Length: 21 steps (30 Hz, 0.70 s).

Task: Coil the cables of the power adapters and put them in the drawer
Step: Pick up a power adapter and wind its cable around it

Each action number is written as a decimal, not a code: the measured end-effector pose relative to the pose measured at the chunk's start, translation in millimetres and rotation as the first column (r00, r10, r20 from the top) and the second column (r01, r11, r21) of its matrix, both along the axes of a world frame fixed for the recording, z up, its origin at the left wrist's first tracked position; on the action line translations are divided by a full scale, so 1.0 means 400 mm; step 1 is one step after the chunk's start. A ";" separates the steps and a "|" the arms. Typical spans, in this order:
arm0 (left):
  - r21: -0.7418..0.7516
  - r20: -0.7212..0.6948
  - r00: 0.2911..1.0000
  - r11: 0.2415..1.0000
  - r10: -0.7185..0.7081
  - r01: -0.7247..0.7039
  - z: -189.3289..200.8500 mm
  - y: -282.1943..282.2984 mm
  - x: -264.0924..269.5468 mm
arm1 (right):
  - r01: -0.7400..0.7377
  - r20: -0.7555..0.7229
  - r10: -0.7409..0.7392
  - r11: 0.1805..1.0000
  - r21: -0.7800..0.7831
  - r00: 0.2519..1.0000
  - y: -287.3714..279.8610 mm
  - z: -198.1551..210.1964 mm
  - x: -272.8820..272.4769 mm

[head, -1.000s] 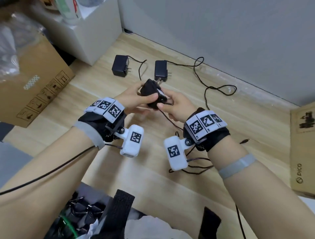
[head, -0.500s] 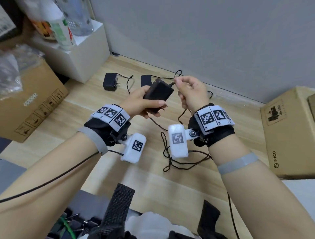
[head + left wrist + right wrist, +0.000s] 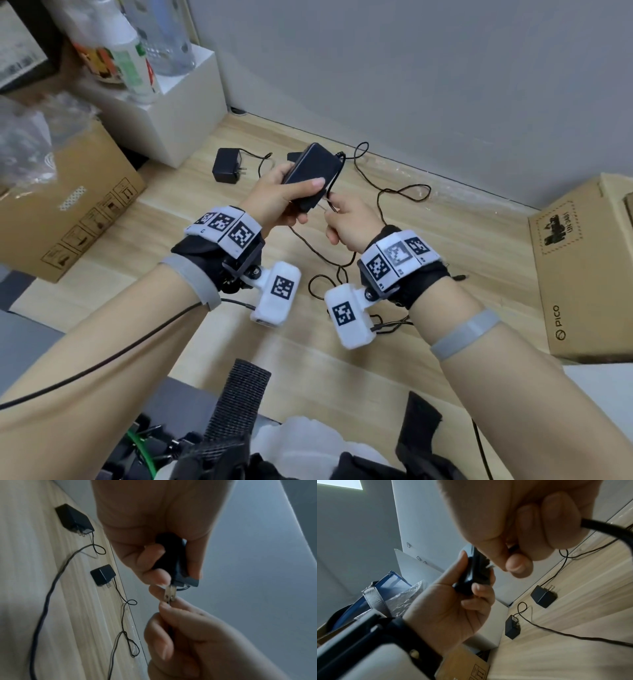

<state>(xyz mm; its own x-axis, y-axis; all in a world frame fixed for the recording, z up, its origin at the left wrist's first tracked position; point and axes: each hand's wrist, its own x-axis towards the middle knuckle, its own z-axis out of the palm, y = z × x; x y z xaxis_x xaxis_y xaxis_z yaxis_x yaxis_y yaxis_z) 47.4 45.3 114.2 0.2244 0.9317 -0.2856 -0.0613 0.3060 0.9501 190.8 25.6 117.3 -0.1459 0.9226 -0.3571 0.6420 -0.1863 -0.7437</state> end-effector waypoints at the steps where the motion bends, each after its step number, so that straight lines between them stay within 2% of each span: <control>1: 0.002 -0.019 1.000 1.000 -0.002 0.002 -0.005 0.000 -0.004 | -0.006 0.000 0.006 0.999 -0.036 1.000 -0.001 0.001 -0.003; 4: 0.019 -0.074 0.997 1.000 -0.010 0.012 -0.014 -0.002 -0.002 | 0.023 -0.055 -0.030 0.991 -0.130 0.998 -0.006 0.000 -0.010; 9: 0.091 -0.178 0.984 0.995 -0.010 0.027 -0.015 -0.003 0.012 | 0.072 -0.244 -0.138 0.963 -0.261 0.960 -0.012 0.012 -0.006; 13: 0.228 -0.423 0.905 0.972 0.055 0.047 -0.035 0.010 0.021 | 0.043 -0.318 -0.158 0.939 -0.341 0.935 -0.016 0.011 -0.006; 16: 0.254 -0.622 0.782 0.957 0.047 0.144 -0.055 0.023 0.010 | -0.018 -0.291 -0.073 0.955 -0.298 0.954 -0.028 0.017 -0.013; 19: 0.186 -0.775 0.632 0.953 -0.007 0.239 -0.063 0.030 -0.012 | -0.103 -0.212 0.072 0.985 -0.139 0.975 -0.041 0.034 -0.004; 20: 0.151 -0.786 0.617 0.955 -0.041 0.255 -0.069 0.030 -0.021 | -0.118 -0.173 0.105 0.990 -0.072 0.979 -0.041 0.043 0.001; 21: 0.108 -0.768 0.635 0.960 -0.083 0.257 -0.074 0.028 -0.029 | -0.109 -0.138 0.106 0.994 -0.008 0.985 -0.036 0.051 0.008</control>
